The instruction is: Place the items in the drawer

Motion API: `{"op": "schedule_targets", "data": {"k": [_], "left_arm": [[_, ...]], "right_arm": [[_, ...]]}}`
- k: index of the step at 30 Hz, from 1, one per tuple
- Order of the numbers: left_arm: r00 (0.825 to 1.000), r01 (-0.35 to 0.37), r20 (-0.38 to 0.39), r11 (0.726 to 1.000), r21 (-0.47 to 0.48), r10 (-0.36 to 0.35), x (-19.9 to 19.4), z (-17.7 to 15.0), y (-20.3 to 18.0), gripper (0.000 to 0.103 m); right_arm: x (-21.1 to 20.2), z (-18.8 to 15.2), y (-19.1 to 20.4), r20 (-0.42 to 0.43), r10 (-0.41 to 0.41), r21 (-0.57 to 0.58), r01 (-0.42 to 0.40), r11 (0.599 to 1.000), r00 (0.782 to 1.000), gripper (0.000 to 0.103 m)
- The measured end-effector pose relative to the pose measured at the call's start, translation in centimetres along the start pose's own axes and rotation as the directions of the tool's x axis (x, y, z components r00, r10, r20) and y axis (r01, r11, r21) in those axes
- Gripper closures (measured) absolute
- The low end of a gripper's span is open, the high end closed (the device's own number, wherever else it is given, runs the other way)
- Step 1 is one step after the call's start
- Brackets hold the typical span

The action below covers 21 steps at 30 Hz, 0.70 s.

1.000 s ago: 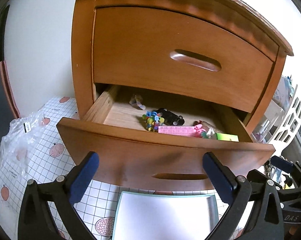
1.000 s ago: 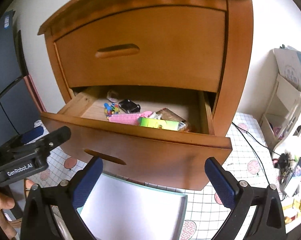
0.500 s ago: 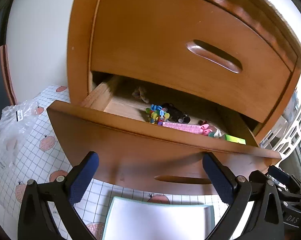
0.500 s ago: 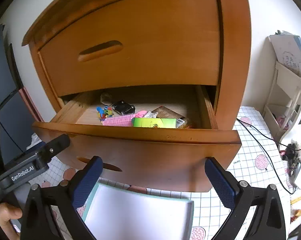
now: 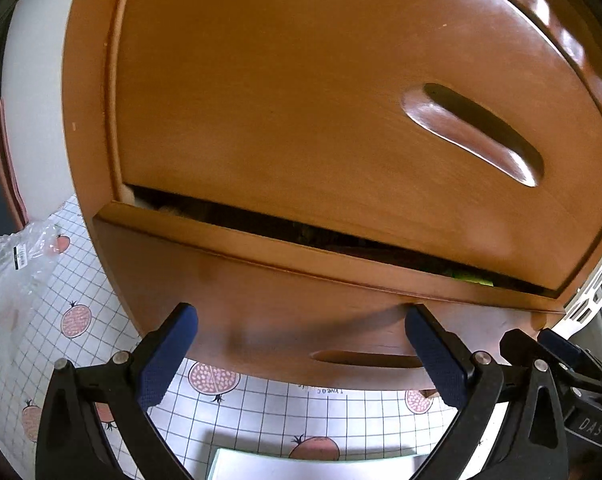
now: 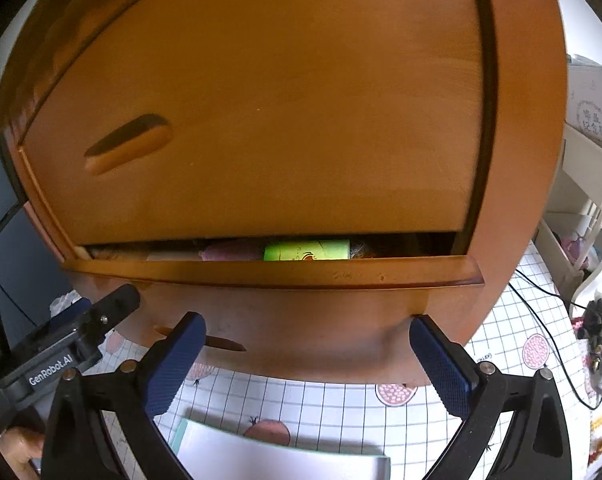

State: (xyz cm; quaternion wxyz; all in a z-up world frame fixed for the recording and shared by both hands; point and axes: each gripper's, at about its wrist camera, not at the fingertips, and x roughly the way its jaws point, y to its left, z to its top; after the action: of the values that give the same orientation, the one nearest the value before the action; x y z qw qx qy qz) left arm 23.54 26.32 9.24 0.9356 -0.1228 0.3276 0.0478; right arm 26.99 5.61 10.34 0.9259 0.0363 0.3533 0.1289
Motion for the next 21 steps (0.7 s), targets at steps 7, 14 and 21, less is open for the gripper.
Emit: {"op": "schedule_targets", "data": {"k": [7, 14, 21], "left_arm": [[1.000, -0.010, -0.020, 1.000, -0.002, 0.010, 0.3, -0.6, -0.2, 0.000], [1.000, -0.009, -0.026, 1.000, 0.007, 0.009, -1.7, -1.9, -0.5, 0.000], [0.999, -0.009, -0.030, 1.000, 0.018, 0.010, -4.8, -4.1, -0.3, 0.000]], "right_arm": [[0.2, -0.6, 0.5, -0.010, -0.013, -0.017, 0.013, 1.000, 1.000, 0.000], [-1.7, -2.6, 0.9, -0.024, -0.026, -0.036, 0.025, 0.999, 0.999, 0.000], [-4.5, -4.5, 0.8, -0.028, -0.025, -0.052, 0.023, 0.998, 0.999, 0.000]]}}
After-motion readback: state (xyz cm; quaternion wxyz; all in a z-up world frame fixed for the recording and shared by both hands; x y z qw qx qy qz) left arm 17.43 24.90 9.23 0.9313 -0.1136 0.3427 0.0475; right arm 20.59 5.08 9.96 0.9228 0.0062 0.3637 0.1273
